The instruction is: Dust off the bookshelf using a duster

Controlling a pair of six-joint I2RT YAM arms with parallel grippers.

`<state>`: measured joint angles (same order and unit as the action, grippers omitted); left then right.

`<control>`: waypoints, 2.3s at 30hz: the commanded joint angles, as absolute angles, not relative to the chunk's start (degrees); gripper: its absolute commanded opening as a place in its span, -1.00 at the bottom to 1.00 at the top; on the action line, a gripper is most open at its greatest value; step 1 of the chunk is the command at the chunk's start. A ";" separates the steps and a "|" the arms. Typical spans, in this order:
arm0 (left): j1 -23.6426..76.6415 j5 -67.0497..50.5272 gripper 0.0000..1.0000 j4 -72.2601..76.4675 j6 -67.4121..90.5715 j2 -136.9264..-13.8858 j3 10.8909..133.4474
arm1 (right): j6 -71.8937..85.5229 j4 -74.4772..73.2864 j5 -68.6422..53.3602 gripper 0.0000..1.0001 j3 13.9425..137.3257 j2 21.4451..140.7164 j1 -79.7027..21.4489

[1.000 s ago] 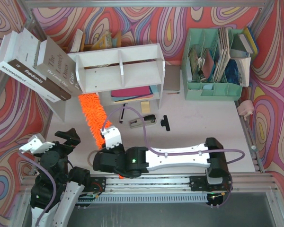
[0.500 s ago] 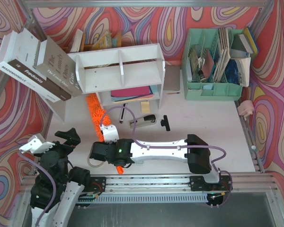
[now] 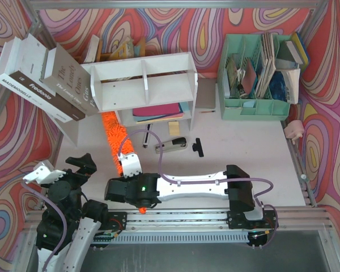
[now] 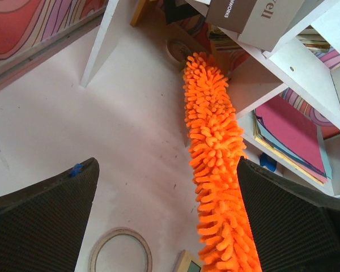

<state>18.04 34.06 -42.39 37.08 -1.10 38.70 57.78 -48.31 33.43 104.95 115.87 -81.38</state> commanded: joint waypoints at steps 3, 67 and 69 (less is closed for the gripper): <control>17.84 33.57 0.97 -42.93 37.08 -0.27 39.46 | 59.37 -44.78 26.77 -1.00 99.85 114.47 -76.05; 17.84 34.35 0.97 -44.12 37.88 -0.26 40.09 | 62.43 -52.76 33.07 -1.00 109.21 118.32 -79.81; 17.84 34.52 0.97 -44.20 37.96 -0.27 40.14 | 61.98 -52.65 36.75 -1.00 110.29 117.37 -81.04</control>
